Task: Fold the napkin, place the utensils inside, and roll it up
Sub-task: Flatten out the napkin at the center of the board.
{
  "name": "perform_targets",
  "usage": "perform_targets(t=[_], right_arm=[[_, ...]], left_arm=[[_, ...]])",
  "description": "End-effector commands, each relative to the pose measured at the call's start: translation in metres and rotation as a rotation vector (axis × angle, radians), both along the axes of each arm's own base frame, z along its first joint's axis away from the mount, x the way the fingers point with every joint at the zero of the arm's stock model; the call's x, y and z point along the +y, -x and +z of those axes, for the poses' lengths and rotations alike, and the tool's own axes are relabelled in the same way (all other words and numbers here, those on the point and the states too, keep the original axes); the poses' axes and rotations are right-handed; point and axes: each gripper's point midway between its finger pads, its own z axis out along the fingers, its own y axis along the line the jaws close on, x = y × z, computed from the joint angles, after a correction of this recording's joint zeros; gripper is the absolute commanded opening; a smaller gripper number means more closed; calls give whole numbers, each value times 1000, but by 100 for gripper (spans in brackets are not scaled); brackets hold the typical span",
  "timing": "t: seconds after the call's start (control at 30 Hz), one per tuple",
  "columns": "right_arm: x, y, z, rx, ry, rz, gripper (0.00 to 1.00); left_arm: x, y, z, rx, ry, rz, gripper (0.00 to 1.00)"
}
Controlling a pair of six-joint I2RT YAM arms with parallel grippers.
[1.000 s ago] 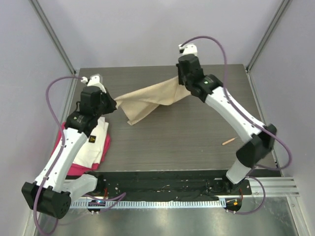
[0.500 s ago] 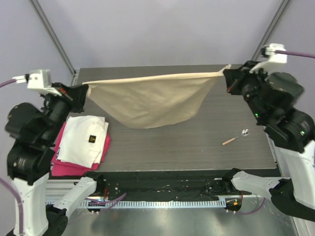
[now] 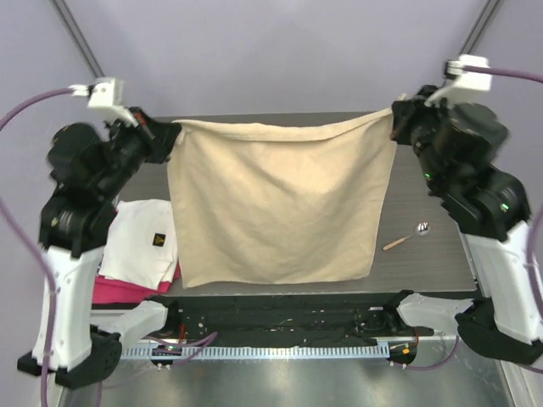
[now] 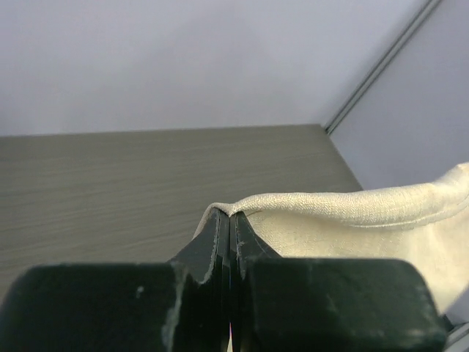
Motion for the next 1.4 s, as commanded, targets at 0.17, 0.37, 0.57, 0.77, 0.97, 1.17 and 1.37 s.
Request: perform_targets(t=[0.17, 0.37, 0.57, 0.77, 0.97, 1.17, 1.37], right_arm=[[-9, -117, -51, 111, 116, -126, 1], [-7, -137, -68, 134, 122, -110, 1], [-7, -104, -54, 82, 36, -66, 1], [-28, -38, -33, 4, -6, -56, 1], [-38, 11, 3, -57, -69, -21, 1], [-36, 29, 34, -138, -123, 22, 1], [-36, -60, -11, 25, -15, -135, 1]], left_arm=[[-19, -112, -55, 180, -71, 51, 0], [-11, -130, -59, 162, -106, 105, 0], [-11, -98, -28, 10, -105, 50, 0], [-5, -41, 1, -67, -106, -2, 0], [12, 4, 27, -113, -76, 30, 0], [13, 24, 38, -88, 5, 27, 0], [6, -64, -23, 97, -62, 103, 0]])
